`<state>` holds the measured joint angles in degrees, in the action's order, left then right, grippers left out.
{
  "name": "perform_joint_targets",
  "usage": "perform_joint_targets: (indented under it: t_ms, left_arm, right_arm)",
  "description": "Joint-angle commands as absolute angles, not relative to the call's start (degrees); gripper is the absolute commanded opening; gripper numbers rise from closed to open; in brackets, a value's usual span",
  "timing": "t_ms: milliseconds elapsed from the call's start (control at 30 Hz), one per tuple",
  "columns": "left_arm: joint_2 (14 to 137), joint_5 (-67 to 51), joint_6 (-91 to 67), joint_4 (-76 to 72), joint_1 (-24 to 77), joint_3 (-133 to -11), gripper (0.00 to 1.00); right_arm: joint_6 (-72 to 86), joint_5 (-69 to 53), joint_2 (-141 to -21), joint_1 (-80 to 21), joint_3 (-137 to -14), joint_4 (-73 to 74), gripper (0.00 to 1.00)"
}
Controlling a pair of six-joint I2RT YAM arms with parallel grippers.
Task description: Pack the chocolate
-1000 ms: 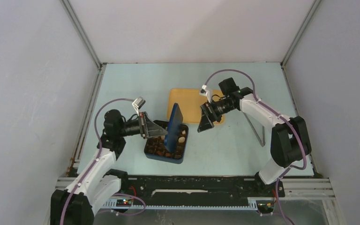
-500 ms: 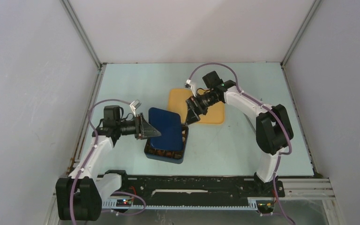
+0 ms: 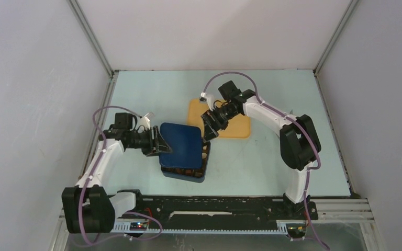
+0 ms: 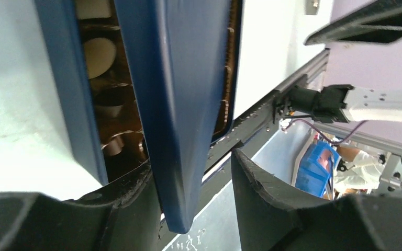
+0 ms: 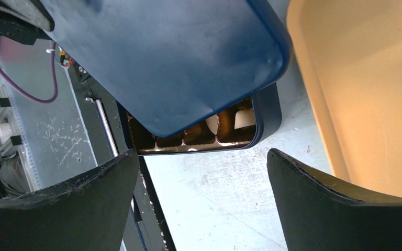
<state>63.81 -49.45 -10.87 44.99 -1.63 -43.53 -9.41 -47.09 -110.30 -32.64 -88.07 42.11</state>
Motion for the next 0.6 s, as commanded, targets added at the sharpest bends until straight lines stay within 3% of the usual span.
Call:
perform_joint_targets:
  t_ms: [0, 300, 567]
  left_arm:
    - [67.5, -41.26, -9.37, 48.01, -1.85, -48.93, 0.52]
    - [75.26, -32.69, -6.55, 46.24, 3.1, -53.48, 0.51]
    - [82.04, -25.91, -2.46, 47.32, 11.18, -57.21, 0.51]
  right_arm:
    - [-8.36, -41.44, -110.8, -34.86, -89.49, 43.44, 0.94]
    - [-2.3, -34.14, -104.13, -35.34, -80.28, 39.33, 0.96]
    - [4.88, -52.31, -104.57, -35.43, -72.4, 32.23, 0.92]
